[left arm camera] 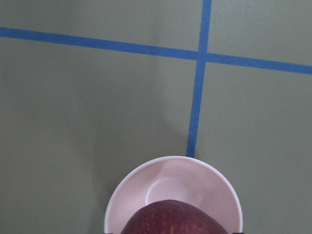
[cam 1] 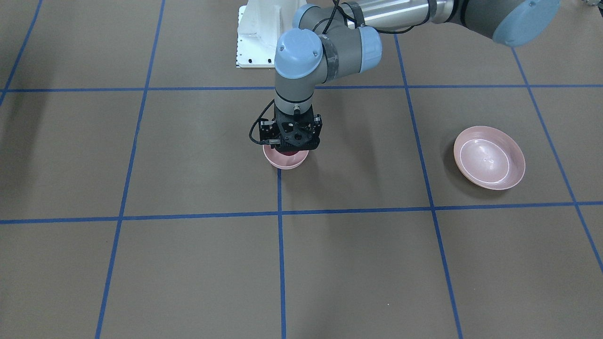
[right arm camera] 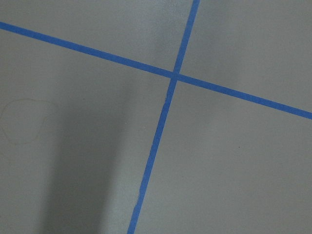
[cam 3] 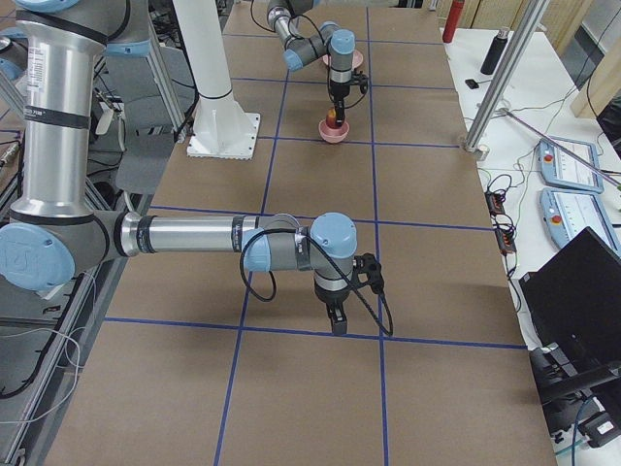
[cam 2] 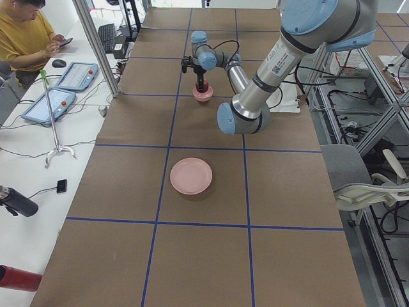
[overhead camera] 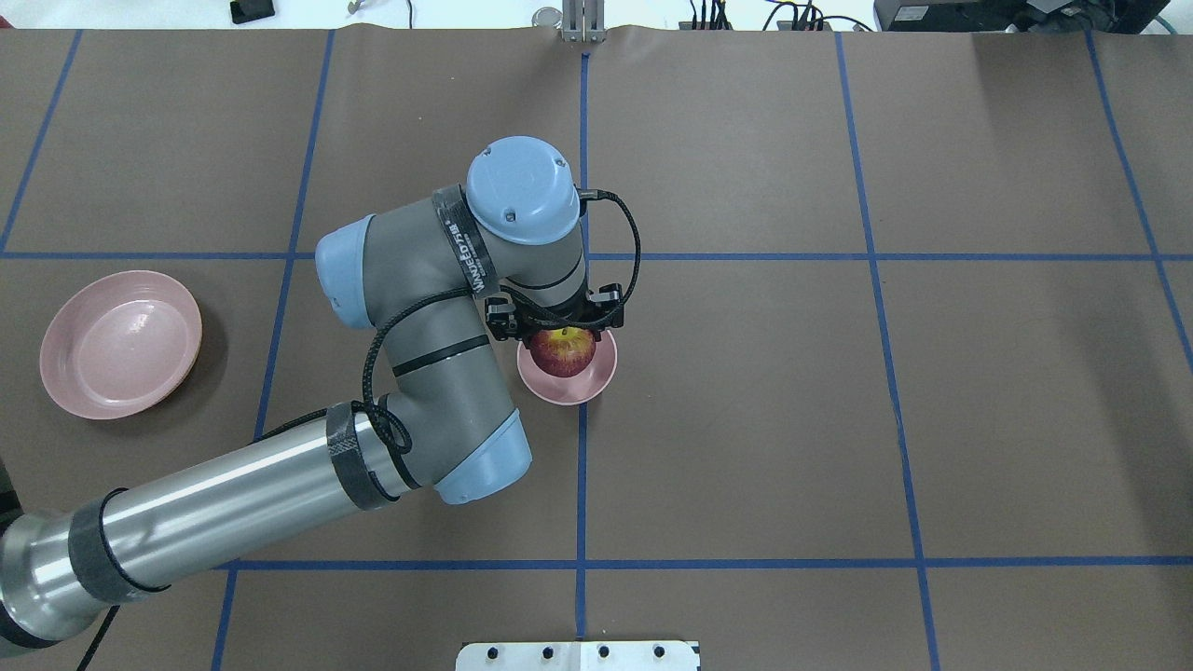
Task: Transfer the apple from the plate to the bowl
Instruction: 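Lower the apple into the bowl and open the left gripper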
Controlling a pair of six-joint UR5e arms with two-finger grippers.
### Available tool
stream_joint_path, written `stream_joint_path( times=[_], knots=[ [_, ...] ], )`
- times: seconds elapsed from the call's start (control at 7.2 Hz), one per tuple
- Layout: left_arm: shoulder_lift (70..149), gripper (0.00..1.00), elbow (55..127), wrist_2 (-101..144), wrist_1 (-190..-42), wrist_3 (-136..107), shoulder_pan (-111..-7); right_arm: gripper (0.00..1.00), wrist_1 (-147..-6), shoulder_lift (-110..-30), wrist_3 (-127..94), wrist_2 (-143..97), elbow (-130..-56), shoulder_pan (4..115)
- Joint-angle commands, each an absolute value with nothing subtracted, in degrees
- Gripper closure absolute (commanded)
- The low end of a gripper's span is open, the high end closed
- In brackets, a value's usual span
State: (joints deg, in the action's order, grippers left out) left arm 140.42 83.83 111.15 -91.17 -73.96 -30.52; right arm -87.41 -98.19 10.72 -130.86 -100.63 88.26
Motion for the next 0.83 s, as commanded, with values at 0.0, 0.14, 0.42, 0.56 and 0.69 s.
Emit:
stream_joint_path(
  times=[0.0, 0.14, 0.42, 0.56, 0.69],
  knots=[
    [140.4, 1.00, 81.8, 110.6, -93.5, -74.1, -29.5, 0.00, -87.5, -98.0, 10.7, -130.8, -100.5, 88.2],
    [140.4, 1.00, 81.7, 110.5, -93.9, -74.0, -29.5, 0.00, -87.5, -98.0, 10.7, -130.8, -100.5, 88.2],
    [140.3, 0.61, 81.6, 110.6, -94.0, -73.8, -29.5, 0.00, -87.5, -98.0, 10.7, -130.8, -100.5, 88.2],
    [140.4, 0.37, 81.6, 110.6, -94.0, -73.9, -29.5, 0.00, -87.5, -98.0, 10.7, -130.8, -100.5, 88.2],
    [140.4, 0.03, 81.7, 110.6, -94.2, -73.7, -29.5, 0.00, -87.5, -98.0, 10.7, -130.8, -100.5, 88.2]
  ],
)
